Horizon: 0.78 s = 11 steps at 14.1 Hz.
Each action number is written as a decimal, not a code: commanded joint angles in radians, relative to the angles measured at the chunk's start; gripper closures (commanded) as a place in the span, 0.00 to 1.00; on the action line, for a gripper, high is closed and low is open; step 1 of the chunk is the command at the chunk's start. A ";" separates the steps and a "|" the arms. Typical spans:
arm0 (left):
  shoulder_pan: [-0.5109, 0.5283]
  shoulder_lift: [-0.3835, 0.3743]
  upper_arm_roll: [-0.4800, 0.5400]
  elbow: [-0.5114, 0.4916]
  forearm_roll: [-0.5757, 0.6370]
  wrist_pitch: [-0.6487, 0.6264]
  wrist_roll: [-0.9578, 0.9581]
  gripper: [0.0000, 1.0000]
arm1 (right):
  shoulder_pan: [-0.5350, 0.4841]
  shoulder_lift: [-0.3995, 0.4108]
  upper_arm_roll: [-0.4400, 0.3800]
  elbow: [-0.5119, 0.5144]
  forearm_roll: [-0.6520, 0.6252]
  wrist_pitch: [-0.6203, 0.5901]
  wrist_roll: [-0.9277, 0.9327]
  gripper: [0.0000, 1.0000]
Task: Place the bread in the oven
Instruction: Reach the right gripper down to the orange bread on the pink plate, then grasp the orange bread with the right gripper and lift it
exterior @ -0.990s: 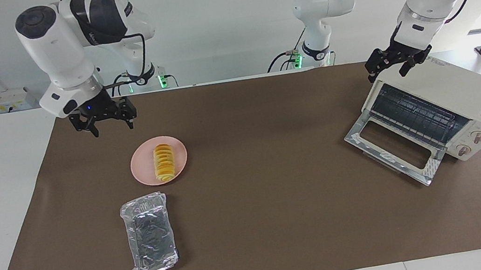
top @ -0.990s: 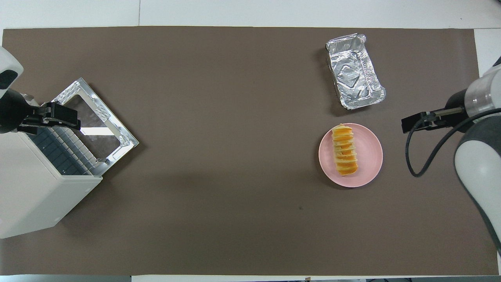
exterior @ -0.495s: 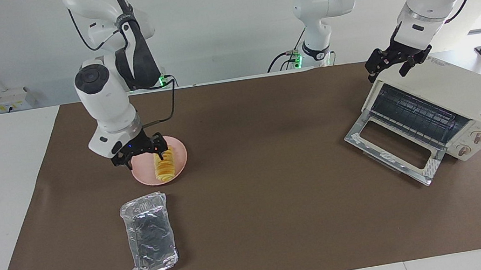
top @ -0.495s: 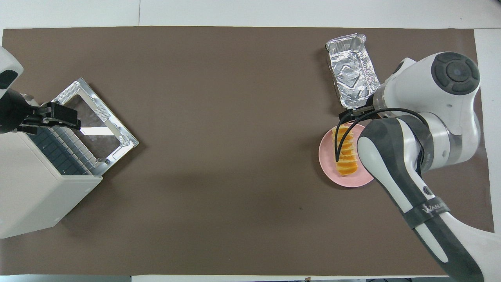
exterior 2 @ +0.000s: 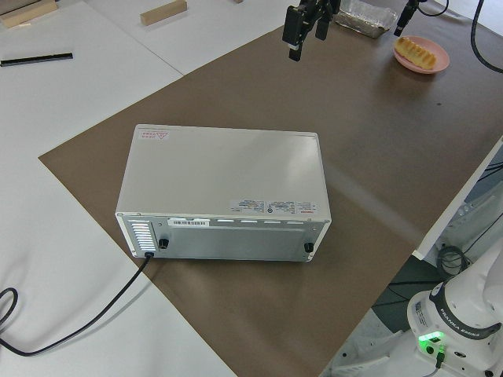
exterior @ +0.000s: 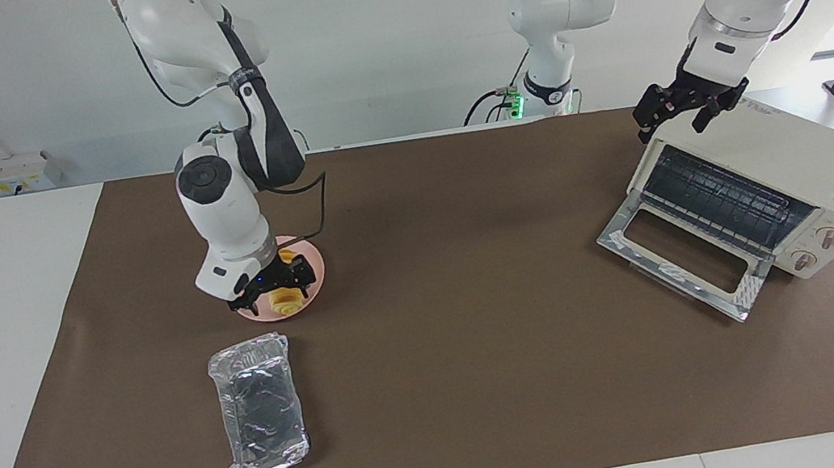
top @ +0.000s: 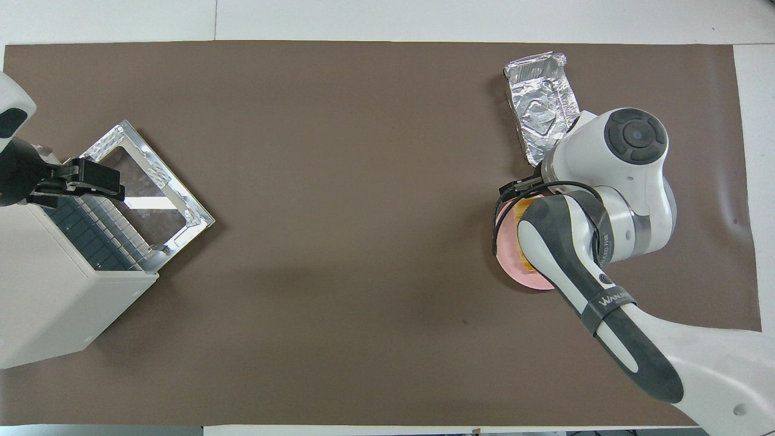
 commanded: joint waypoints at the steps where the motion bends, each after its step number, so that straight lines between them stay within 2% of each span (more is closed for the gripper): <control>1: -0.005 -0.010 0.004 0.002 0.012 -0.010 -0.006 0.00 | -0.003 0.028 0.000 -0.007 -0.007 0.026 -0.075 0.00; 4: -0.005 -0.010 0.004 0.002 0.012 -0.010 -0.006 0.00 | -0.013 0.029 0.000 -0.024 -0.007 0.029 -0.133 0.00; 5: -0.005 -0.010 0.004 0.002 0.012 -0.010 -0.007 0.00 | -0.018 0.028 0.000 -0.035 -0.007 0.032 -0.163 0.05; 6: -0.005 -0.010 0.004 0.002 0.013 -0.010 -0.006 0.00 | -0.018 0.026 0.000 -0.044 -0.007 0.032 -0.181 0.23; 8: -0.005 -0.010 0.004 0.002 0.013 -0.010 -0.006 0.00 | -0.016 0.025 -0.002 -0.044 -0.007 0.026 -0.181 0.81; 9: -0.005 -0.010 0.004 0.002 0.012 -0.010 -0.006 0.00 | -0.016 0.023 0.000 -0.044 -0.007 0.020 -0.180 1.00; 11: -0.005 -0.010 0.004 0.002 0.012 -0.010 -0.006 0.00 | -0.016 0.023 0.000 -0.044 -0.007 0.012 -0.175 1.00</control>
